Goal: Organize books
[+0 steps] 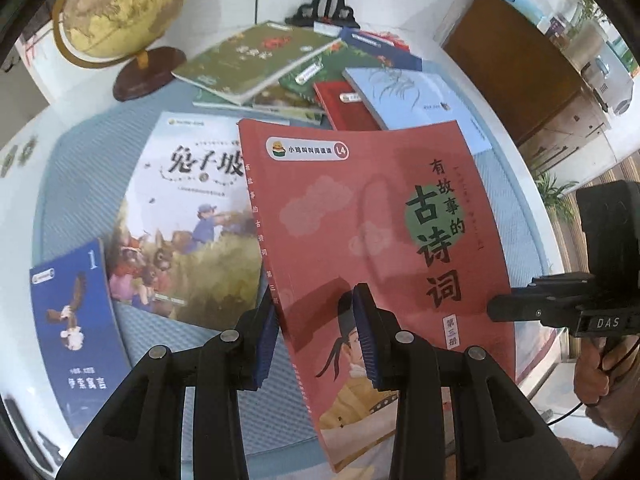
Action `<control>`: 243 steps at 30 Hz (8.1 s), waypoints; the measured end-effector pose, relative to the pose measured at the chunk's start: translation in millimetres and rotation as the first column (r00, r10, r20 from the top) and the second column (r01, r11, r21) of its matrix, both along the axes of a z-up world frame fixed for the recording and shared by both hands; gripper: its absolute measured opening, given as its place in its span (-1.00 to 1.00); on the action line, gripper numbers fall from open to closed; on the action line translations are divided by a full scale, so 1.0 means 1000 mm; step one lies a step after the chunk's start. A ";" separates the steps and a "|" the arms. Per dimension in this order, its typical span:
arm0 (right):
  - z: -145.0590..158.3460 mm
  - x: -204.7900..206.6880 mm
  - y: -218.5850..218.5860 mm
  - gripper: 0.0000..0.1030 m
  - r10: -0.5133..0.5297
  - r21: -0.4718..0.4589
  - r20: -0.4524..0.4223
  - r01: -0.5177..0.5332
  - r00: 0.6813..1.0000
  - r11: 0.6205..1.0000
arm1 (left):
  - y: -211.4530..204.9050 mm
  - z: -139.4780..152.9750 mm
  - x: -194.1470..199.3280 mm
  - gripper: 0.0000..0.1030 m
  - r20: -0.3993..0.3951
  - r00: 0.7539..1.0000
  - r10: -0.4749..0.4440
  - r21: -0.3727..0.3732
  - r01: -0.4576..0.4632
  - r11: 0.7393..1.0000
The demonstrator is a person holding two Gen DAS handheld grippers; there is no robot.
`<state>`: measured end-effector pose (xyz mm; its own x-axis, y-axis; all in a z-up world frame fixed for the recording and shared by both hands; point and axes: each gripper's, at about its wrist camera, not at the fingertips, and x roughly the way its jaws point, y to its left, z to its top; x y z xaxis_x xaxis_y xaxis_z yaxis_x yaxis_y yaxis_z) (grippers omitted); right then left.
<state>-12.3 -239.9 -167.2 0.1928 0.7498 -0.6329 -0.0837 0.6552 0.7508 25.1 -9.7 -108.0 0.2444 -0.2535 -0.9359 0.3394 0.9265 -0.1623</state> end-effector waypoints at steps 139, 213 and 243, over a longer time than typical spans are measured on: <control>-0.044 0.114 0.135 0.44 -0.273 -0.215 -0.154 0.238 0.950 0.947 | 0.096 -0.095 0.146 0.40 -0.172 0.985 0.026 0.199 0.009 0.980; -0.102 0.050 0.014 -0.75 0.115 0.111 -0.221 -0.093 0.969 0.989 | 0.138 -0.154 0.006 -0.75 -0.590 0.780 0.211 -0.418 -0.518 0.746; -0.090 0.025 0.035 -0.70 0.038 -0.049 -0.298 -0.055 0.954 0.997 | 0.089 -0.124 -0.017 -0.67 -0.455 0.880 0.138 -0.225 -0.264 0.938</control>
